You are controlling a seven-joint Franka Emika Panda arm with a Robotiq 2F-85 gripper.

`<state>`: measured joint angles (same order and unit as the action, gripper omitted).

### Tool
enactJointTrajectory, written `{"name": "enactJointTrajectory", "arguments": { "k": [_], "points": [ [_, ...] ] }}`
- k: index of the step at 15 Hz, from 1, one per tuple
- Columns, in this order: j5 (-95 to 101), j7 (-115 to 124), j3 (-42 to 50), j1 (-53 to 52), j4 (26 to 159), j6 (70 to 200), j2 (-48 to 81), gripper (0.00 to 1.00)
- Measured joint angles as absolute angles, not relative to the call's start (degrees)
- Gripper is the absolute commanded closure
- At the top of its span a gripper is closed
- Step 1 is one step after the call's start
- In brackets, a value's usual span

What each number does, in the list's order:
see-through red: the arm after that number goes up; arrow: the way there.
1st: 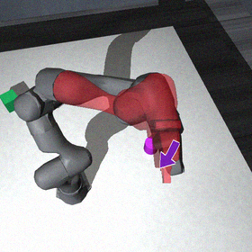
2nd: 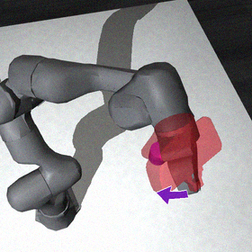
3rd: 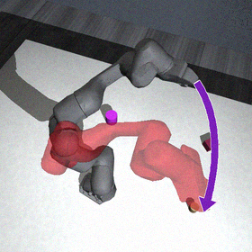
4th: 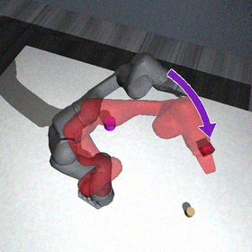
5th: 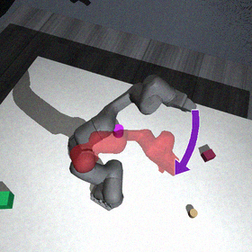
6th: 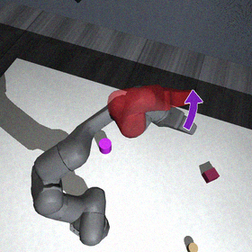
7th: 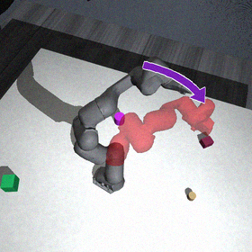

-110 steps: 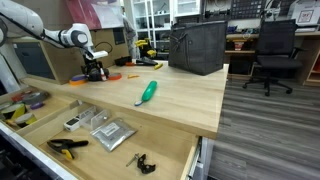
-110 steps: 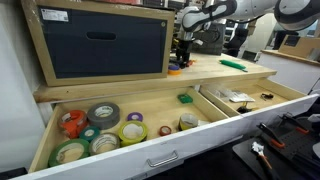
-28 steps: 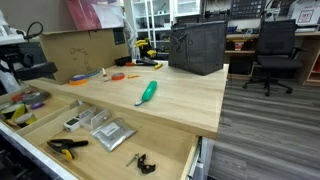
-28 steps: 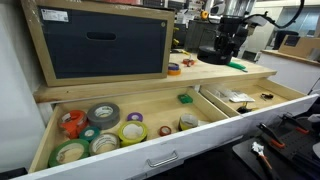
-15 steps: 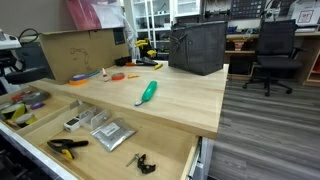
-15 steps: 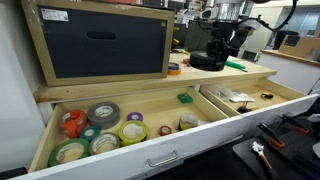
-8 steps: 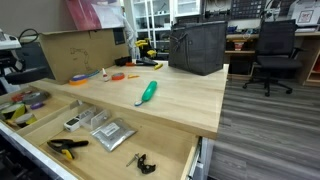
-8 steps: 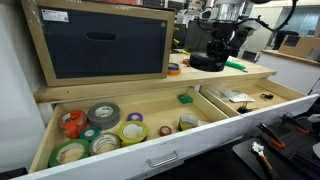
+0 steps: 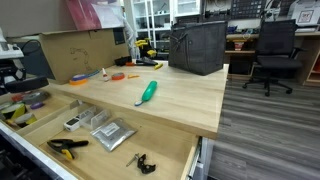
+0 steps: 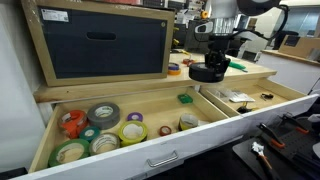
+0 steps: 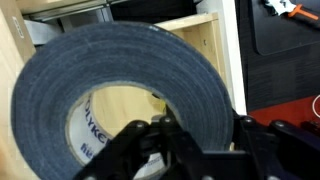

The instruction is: Put the black masking tape on the left side of the open drawer.

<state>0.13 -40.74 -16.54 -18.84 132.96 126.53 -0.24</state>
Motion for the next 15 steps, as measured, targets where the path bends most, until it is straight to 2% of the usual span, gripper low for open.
{"name": "enactJointTrajectory", "arguments": {
  "k": [15],
  "points": [
    [3.4,-38.9,-20.6,-19.7,123.6,128.0,18.1,0.8]
  ]
}}
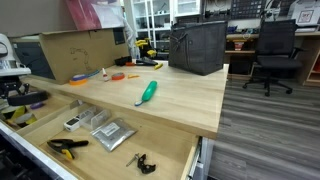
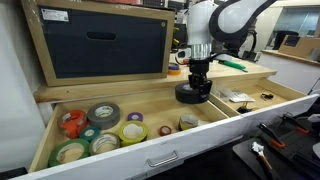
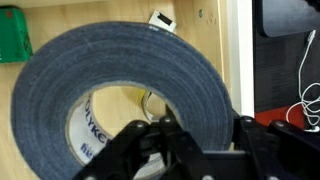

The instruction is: Put the black masking tape on the left side of the open drawer.

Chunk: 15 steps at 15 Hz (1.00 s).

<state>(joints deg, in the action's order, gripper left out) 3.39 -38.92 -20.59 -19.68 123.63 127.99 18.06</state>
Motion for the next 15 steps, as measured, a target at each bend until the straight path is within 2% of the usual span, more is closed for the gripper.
{"name": "enactJointTrajectory", "arguments": {
  "k": [15],
  "points": [
    [9.6,-29.1,-17.2,-19.2,116.0,131.9,31.7,0.8]
  ]
}}
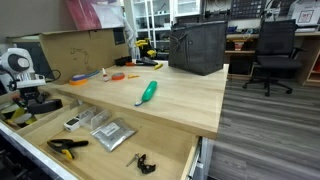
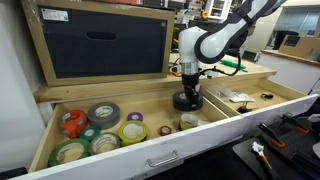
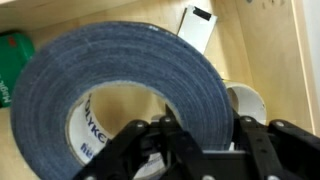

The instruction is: Put the black masking tape on the left side of the open drawer.

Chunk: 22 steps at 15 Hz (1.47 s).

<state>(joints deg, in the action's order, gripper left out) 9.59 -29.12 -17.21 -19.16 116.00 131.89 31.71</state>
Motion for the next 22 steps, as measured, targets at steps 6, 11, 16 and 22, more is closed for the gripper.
{"name": "enactJointTrajectory", "arguments": {
  "k": [6,11,16,22],
  "points": [
    [10.4,-28.2,-16.5,-19.1,113.0,134.2,35.5,0.8],
    [10.9,-26.1,-15.9,-19.1,110.9,135.4,37.5,0.8],
    [13.5,-21.9,-14.8,-19.6,109.6,136.9,39.1,0.8],
    [16.3,-17.2,-13.5,-20.9,108.9,137.9,39.8,0.22]
  ]
}}
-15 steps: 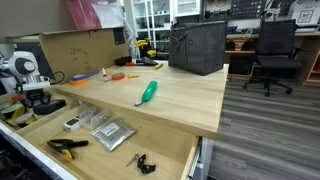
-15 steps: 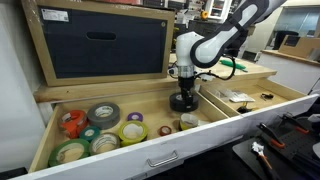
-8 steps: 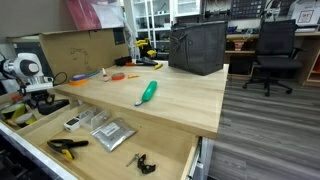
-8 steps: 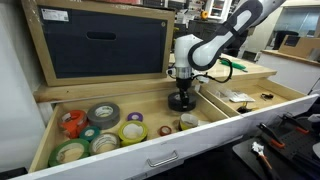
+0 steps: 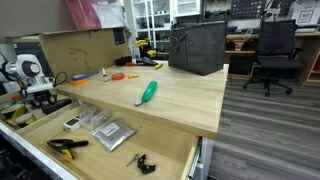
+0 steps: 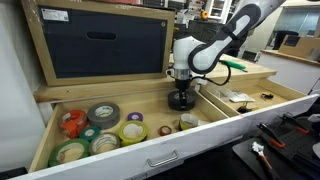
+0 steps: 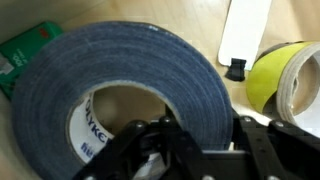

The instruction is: Put the black masking tape on the left side of the open drawer.

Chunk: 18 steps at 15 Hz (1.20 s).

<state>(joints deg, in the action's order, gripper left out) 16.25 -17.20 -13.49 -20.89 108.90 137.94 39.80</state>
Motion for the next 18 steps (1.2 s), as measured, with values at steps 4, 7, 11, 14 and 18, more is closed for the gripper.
{"name": "enactJointTrajectory", "arguments": {
  "k": [4,7,11,14,18],
  "points": [
    [17.2,-16.4,-13.5,-21.6,108.0,138.0,39.7,0.0],
    [18.2,-16.3,-13.5,-22.4,107.4,138.1,39.4,0.0],
    [20.2,-15.2,-13.5,-24.0,107.3,138.1,38.6,0.0],
    [21.2,-15.2,-13.5,-24.9,107.4,138.1,38.5,0.0],
    [23.1,-12.6,-12.1,-25.9,108.1,137.1,38.5,0.0]
  ]
}}
